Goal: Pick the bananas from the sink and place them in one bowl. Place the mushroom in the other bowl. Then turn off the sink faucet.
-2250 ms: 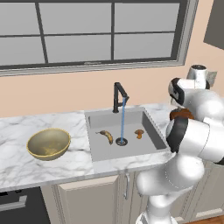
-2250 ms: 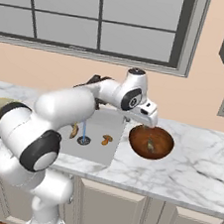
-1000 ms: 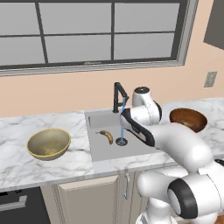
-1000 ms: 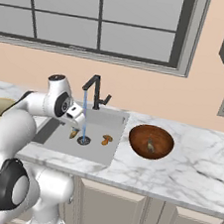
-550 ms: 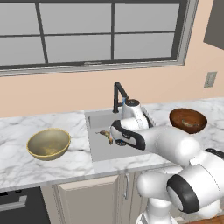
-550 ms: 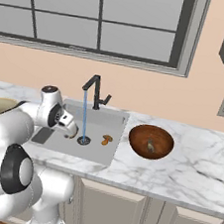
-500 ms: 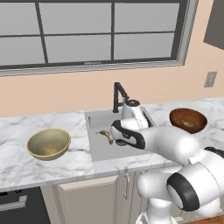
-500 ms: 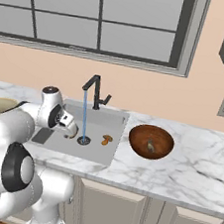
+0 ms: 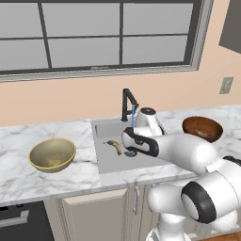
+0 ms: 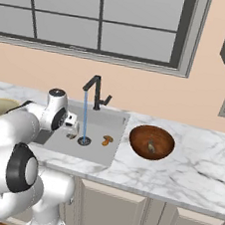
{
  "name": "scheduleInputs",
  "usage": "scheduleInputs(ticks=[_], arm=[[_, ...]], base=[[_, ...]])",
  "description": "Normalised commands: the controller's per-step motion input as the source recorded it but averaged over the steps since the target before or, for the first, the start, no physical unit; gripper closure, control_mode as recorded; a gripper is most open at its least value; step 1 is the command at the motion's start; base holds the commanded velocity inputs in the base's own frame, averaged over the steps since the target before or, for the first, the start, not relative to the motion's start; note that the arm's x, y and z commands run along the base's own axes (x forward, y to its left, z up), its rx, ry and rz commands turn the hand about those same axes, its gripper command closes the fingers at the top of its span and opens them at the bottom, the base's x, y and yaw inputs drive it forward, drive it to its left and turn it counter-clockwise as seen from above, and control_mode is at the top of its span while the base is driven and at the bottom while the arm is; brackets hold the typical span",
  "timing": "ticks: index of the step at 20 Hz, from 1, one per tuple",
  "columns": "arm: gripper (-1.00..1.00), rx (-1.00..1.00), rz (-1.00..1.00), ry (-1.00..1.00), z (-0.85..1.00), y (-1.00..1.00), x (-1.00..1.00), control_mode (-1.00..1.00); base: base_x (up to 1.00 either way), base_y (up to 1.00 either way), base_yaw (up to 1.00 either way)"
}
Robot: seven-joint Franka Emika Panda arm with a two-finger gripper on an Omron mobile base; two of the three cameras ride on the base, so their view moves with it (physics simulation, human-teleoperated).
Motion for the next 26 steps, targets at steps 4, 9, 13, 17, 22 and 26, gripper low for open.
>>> scheduleInputs(ticks=[4, 9, 13, 17, 22, 26], arm=[[-1.0, 0.0, 0.0, -0.12, 0.0, -0.09, 0.09, -1.0], [-1.0, 0.0, 0.0, -0.01, -0.06, -0.06, 0.07, -1.0], [-1.0, 0.0, 0.0, 0.0, -0.08, 0.0, 0.3, -1.0], [-1.0, 0.0, 0.0, 0.0, -0.06, 0.0, 0.42, -1.0], [-1.0, 0.0, 0.0, 0.0, -0.13, 0.0, 0.32, -1.0], [-1.0, 0.0, 0.0, 0.0, -0.16, 0.0, 0.17, -1.0]], base=[[0.0, 0.0, 0.0], [0.0, 0.0, 0.0], [0.0, 0.0, 0.0], [0.0, 0.0, 0.0], [0.0, 0.0, 0.0], [0.0, 0.0, 0.0]])
